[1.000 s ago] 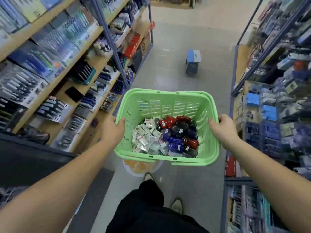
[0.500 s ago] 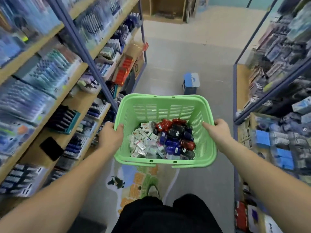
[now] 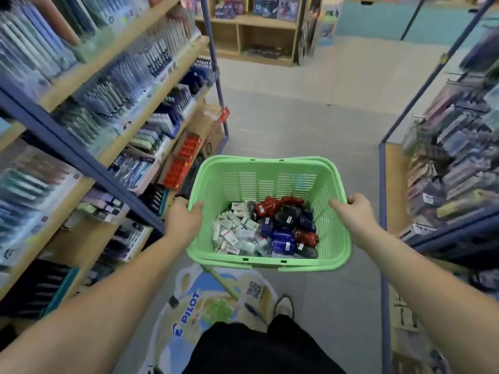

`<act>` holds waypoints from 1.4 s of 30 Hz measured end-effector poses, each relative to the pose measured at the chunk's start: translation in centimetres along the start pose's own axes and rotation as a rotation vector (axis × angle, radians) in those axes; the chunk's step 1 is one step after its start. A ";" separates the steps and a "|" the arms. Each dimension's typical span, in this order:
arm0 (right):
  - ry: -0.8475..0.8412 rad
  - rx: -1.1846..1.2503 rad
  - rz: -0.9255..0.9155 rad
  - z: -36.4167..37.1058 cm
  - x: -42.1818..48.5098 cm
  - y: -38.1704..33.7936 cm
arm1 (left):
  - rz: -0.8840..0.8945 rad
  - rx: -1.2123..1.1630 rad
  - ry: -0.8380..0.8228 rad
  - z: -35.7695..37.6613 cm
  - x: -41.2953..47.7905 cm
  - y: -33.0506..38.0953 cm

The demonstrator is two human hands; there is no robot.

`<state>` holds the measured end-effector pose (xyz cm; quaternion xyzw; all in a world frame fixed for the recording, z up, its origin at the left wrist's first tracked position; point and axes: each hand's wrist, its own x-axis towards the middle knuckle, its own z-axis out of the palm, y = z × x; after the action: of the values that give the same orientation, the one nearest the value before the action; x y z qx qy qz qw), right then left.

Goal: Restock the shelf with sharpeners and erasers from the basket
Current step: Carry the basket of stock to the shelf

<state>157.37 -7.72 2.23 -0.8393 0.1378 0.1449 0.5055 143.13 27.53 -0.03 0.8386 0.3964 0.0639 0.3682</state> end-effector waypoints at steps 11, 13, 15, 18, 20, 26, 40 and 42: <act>-0.107 -0.042 -0.032 6.0 20.8 -15.0 | -0.092 -0.040 0.097 3.0 18.9 10.3; -0.101 -0.049 -0.035 8.2 24.2 -17.1 | -0.104 -0.032 0.102 3.3 23.0 11.2; -0.121 -0.073 -0.022 10.5 27.5 -19.2 | -0.105 -0.029 0.109 3.9 27.2 11.7; -0.120 -0.102 0.001 13.3 32.0 -22.7 | -0.131 -0.040 0.097 4.1 32.8 13.2; -0.132 -0.104 -0.001 15.2 34.9 -25.2 | -0.139 -0.051 0.093 4.2 36.3 14.0; -0.156 -0.127 0.016 18.9 43.5 -29.9 | -0.153 -0.051 0.093 5.0 45.0 17.4; -0.263 -0.284 -0.110 26.4 65.3 -40.9 | -0.359 -0.086 0.162 11.4 60.8 23.7; -0.272 -0.321 -0.120 27.2 67.4 -42.4 | -0.378 -0.082 0.188 11.8 62.3 24.6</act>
<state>232.54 29.83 -1.41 -0.8886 -0.0069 0.2465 0.3868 205.23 54.95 -3.60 0.7239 0.5765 0.0879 0.3688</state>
